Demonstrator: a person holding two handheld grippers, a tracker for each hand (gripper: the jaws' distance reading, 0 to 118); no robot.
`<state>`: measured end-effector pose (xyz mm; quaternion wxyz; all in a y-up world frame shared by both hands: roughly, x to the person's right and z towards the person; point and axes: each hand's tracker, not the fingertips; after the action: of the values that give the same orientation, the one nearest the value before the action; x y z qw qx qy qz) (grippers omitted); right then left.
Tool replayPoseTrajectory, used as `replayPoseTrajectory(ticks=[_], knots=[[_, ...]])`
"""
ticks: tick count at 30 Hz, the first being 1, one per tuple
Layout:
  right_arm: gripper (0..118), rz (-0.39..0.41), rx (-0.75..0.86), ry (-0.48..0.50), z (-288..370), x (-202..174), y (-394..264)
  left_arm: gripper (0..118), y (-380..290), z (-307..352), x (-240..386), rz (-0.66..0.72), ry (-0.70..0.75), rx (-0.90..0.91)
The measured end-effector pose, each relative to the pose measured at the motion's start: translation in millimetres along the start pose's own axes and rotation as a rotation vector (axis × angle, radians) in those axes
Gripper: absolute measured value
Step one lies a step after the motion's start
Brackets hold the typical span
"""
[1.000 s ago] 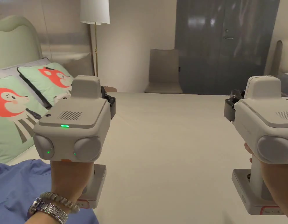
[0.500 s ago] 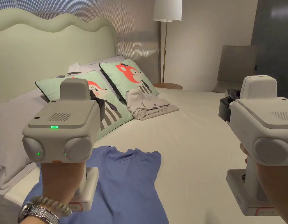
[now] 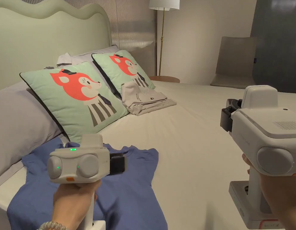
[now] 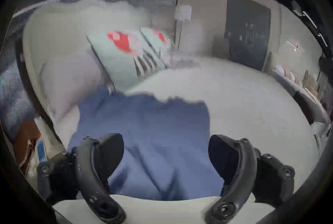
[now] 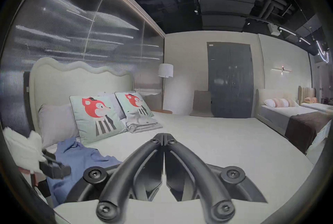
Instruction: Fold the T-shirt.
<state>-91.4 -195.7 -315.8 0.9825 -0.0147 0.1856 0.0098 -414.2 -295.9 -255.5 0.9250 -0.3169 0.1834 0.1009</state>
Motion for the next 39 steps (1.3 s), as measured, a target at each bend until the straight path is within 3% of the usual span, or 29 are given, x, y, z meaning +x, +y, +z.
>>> replayPoseTrajectory(ticks=[7, 9, 12, 14, 15, 22, 25, 33, 39], knots=[[1, -0.007, -0.039, -0.022, -5.6, 13.4, -13.0, 97, -43.7, -67.5, -2.6, -0.025, 0.03, -0.26], [1, -0.012, -0.05, -0.029, -7.6, 17.8, -16.5, 91, -51.1, -75.4, -2.1, -0.021, 0.037, -0.272], [1, -0.022, -0.067, -0.034, -8.7, 22.5, -20.4, 68, -54.8, -71.6, -0.1, -0.033, 0.044, -0.263], [1, -0.021, -0.073, -0.04, -9.5, 25.5, -22.5, 18, -48.2, -66.4, 0.5, -0.034, 0.025, -0.222], [1, -0.022, -0.076, -0.04, -10.7, 25.5, -23.5, 4, -45.0, -64.2, 1.3, -0.046, 0.048, -0.205], [1, -0.017, -0.075, -0.057, -3.7, 44.2, -18.0, 4, -1.3, -19.7, 16.1, -0.012, 0.014, -0.003], [1, -0.02, -0.044, -0.085, 6.4, 60.1, -7.9, 4, 30.1, 12.8, 37.3, 0.01, -0.074, 0.11], [1, -0.034, 0.025, -0.185, 60.4, 108.5, 18.8, 4, 86.1, 90.0, 148.5, -0.081, -0.329, 0.368], [1, -0.024, 0.051, -0.297, 103.4, 157.3, 26.6, 4, 84.8, 127.2, 248.6, -0.178, -0.577, 0.439]])
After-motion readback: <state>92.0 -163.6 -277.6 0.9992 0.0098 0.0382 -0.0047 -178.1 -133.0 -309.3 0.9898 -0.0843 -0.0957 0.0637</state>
